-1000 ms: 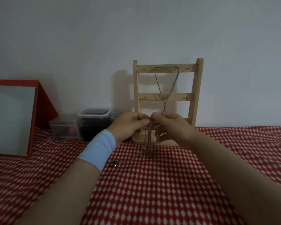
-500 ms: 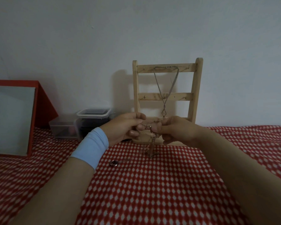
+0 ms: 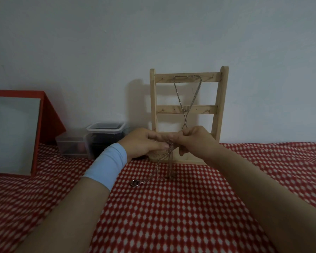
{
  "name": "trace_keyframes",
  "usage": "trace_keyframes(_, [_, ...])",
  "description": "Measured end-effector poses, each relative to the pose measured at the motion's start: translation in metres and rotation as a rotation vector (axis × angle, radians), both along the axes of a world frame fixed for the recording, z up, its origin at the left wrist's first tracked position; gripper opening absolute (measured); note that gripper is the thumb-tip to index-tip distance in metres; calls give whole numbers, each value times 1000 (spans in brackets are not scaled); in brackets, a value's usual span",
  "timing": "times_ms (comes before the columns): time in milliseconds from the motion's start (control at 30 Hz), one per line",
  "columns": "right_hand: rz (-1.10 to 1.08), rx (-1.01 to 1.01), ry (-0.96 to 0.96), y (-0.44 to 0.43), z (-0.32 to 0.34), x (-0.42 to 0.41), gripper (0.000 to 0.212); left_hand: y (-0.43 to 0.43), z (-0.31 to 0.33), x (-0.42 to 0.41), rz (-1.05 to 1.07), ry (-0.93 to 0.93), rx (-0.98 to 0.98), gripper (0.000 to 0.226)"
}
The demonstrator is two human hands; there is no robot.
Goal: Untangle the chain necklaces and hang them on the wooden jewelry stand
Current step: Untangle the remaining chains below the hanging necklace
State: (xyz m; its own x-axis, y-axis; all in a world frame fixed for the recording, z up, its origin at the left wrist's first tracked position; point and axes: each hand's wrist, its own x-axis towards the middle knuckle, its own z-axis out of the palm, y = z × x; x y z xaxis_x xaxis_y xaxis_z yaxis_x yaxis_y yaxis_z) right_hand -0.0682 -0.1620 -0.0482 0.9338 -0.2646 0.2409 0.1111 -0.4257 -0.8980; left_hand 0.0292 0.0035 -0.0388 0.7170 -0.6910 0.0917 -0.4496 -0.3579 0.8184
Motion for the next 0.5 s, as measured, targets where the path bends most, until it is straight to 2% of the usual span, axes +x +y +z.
trace_keyframes(133, [-94,-146,2,3,1,4,37,3,4,-2,-61,65,112,18])
trace_keyframes(233, [-6,-85,62,0,0,4,45,-4,7,-7,62,169,101,22])
trace_keyframes(333, [150,138,138,-3,-1,2,43,-4,4,-1,185,349,-178,29])
trace_keyframes(433, [230,314,137,-4,-4,4,34,0,2,4,6,515,-506,28])
trace_keyframes(500, [247,413,98,-4,-4,6,24,1,-3,5,-113,530,-567,32])
